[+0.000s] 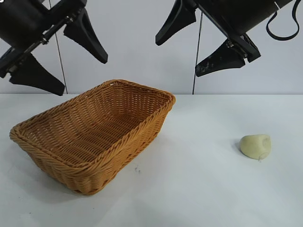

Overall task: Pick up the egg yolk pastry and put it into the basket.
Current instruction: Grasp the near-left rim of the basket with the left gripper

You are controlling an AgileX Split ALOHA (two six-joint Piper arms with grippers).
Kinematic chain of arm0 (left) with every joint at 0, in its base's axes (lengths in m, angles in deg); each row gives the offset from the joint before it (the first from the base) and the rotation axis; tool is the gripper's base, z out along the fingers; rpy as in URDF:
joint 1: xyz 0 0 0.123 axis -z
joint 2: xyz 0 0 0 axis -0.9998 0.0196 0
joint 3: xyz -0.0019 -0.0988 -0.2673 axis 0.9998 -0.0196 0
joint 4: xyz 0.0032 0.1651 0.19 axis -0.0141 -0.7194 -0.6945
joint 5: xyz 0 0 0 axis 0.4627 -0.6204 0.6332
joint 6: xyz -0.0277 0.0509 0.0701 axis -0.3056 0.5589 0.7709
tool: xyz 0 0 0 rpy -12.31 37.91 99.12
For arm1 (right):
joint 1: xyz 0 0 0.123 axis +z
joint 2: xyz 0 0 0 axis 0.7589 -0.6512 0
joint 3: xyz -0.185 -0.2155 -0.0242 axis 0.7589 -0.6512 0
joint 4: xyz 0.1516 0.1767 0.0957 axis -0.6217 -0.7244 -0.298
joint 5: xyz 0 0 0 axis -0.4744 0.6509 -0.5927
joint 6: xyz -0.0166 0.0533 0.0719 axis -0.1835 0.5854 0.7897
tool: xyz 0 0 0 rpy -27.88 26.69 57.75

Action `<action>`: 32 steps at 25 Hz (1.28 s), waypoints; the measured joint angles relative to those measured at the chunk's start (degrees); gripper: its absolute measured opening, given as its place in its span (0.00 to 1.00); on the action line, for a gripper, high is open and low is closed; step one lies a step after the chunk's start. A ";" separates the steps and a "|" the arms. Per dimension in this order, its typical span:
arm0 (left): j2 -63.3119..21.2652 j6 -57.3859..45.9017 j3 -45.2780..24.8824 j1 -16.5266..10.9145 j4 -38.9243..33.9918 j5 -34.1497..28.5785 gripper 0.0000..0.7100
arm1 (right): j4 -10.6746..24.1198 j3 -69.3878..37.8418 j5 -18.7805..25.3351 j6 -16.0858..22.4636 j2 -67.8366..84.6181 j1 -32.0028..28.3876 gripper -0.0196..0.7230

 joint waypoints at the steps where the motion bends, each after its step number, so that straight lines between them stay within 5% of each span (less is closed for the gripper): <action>1: -1.45 -2.19 -0.40 0.00 -1.95 -0.28 0.98 | 0.00 0.00 -0.04 0.00 0.00 0.00 0.89; 12: -9.60 -28.45 -4.60 0.39 -15.52 -3.35 0.98 | 0.11 0.00 -0.29 0.00 0.00 0.00 0.89; 19: -9.54 -53.49 -4.60 7.67 -31.78 -1.53 0.98 | 0.16 0.00 -0.24 0.00 0.00 0.00 0.89; 23: -7.64 -66.01 -4.60 8.18 -39.11 -0.19 0.98 | 0.16 0.00 -0.11 0.00 0.00 0.00 0.89; 32: 0.76 -68.50 -4.60 7.42 -31.48 0.26 0.98 | 0.16 0.00 -0.01 0.00 0.00 0.00 0.89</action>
